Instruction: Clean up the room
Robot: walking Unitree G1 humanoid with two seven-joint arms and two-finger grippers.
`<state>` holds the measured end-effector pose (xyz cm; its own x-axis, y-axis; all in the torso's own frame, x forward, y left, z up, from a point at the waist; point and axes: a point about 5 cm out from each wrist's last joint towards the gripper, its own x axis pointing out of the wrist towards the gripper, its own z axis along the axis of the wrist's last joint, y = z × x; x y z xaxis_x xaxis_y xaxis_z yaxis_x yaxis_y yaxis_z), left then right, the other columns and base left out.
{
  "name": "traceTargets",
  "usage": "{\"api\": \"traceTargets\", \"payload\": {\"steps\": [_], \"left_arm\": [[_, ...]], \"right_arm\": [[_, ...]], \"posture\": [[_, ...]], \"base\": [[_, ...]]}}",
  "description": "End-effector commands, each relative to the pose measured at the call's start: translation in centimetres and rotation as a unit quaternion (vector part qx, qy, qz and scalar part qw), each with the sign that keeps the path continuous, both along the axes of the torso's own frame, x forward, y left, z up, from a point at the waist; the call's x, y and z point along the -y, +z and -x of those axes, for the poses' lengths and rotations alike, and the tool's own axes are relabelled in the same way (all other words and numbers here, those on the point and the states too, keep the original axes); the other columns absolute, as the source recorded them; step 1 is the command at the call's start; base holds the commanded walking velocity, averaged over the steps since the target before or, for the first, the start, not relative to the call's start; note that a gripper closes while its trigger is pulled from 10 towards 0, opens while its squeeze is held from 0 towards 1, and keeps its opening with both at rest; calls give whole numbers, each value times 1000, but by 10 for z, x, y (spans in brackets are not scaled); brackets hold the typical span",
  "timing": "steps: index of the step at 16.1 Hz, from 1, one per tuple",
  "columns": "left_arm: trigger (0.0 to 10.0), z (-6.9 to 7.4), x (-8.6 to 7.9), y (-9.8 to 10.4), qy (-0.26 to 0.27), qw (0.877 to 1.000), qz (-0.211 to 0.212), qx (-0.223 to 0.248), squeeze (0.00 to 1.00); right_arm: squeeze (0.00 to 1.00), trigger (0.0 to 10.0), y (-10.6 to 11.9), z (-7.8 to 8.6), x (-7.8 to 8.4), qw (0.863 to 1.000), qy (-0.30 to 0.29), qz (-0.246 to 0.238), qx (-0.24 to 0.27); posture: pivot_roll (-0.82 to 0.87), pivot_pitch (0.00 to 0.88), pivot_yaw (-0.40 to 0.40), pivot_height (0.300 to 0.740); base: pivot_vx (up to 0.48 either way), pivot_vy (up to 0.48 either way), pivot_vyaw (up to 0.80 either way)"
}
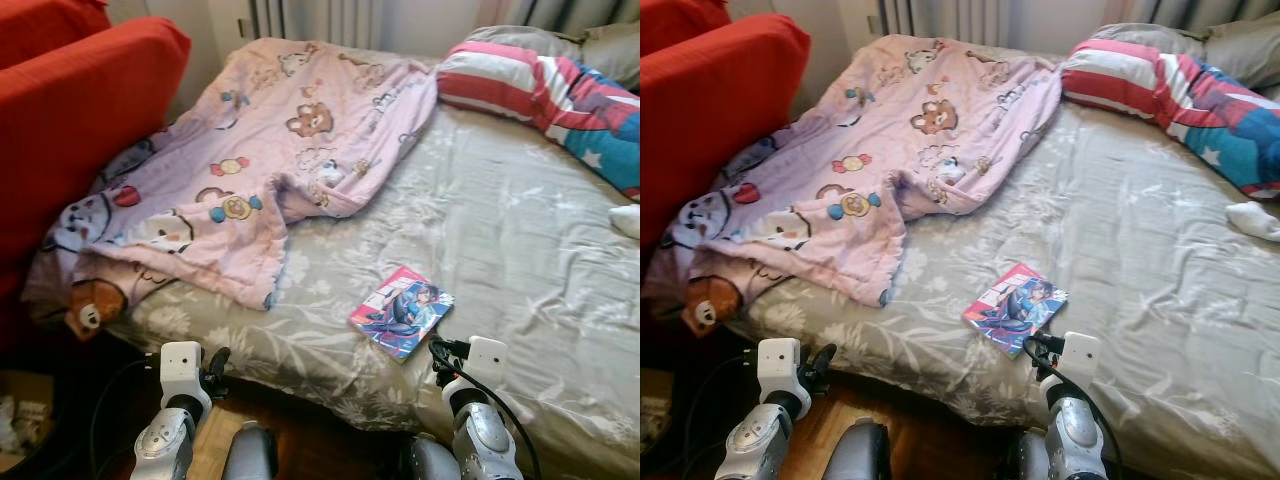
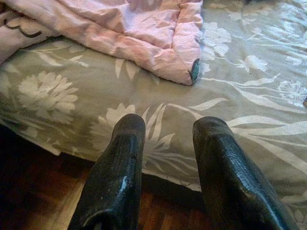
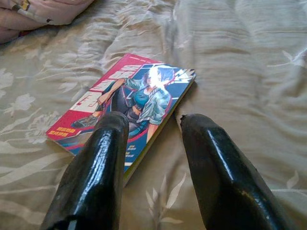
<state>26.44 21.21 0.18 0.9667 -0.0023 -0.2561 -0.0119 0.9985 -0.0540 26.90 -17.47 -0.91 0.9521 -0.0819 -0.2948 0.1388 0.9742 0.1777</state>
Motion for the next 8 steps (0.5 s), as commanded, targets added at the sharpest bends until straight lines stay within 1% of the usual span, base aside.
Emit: {"api": "traceTargets", "payload": {"steps": [1, 2, 3, 5, 7, 8], "left_arm": [[10000, 2, -1, -2, 1, 1000, 1, -8, 0], [10000, 2, -1, -2, 2, 1000, 1, -8, 0], [10000, 2, -1, -2, 1, 1000, 2, -8, 0], [10000, 2, 0, -3, 0, 1000, 3, -9, 0], [10000, 1, 1, -3, -4, 1000, 3, -10, 0], [10000, 1, 1, -3, -5, 1000, 3, -10, 0]], "right_arm": [[0, 10000, -2, 3, -1, 1000, 4, 4, -2], [0, 10000, -2, 2, -1, 1000, 6, 5, -3], [0, 10000, -1, 2, -3, 1000, 22, 9, -1], [0, 10000, 0, 1, -4, 1000, 24, 11, 6], [0, 10000, -1, 2, 1, 1000, 0, 0, 0], [0, 10000, -1, 2, 1, 1000, 2, 2, 0]], "posture": [[83, 147, 18, 629], [83, 147, 18, 629], [79, 140, 17, 629], [74, 136, 20, 629], [75, 131, 23, 629], [74, 129, 24, 629]], "base": [[296, 0, 0], [296, 0, 0], [307, 0, 800], [307, 0, 800], [309, 0, 0], [311, 0, 0]]}}
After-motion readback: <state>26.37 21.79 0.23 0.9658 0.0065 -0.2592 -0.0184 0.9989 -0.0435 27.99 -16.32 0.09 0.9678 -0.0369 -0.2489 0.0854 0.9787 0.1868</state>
